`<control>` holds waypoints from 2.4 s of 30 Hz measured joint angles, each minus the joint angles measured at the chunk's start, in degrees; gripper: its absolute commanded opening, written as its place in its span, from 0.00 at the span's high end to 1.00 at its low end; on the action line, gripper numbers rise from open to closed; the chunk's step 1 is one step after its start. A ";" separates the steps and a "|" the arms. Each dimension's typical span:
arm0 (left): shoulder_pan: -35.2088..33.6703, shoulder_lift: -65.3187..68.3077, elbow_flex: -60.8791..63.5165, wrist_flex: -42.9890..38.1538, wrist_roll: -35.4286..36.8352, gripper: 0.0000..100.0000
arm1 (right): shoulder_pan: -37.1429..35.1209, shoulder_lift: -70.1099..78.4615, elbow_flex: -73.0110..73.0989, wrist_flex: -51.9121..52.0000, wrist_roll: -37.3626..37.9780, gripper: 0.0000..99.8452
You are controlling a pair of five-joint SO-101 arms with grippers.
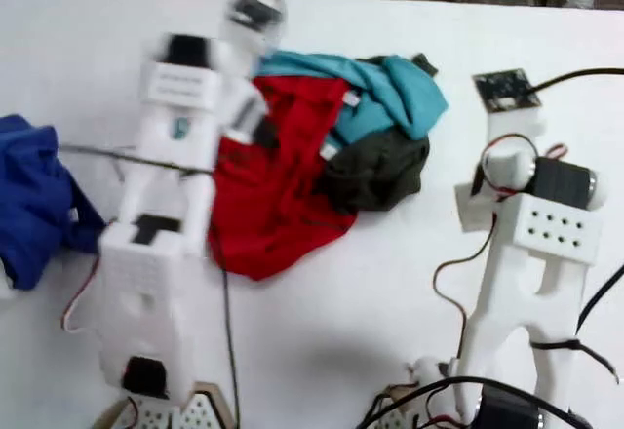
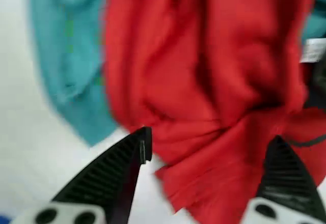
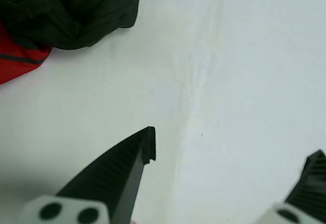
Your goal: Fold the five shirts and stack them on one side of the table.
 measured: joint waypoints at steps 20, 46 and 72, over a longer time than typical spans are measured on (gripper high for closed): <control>1.93 15.82 4.22 -3.08 -0.26 0.98 | 8.00 0.00 0.00 0.00 2.99 0.56; -50.11 0.97 -19.60 8.26 3.08 0.97 | 7.12 0.00 0.62 -1.05 2.99 0.56; -48.70 -2.73 -13.63 8.26 -9.49 0.71 | -13.19 0.00 12.92 -13.45 3.08 0.56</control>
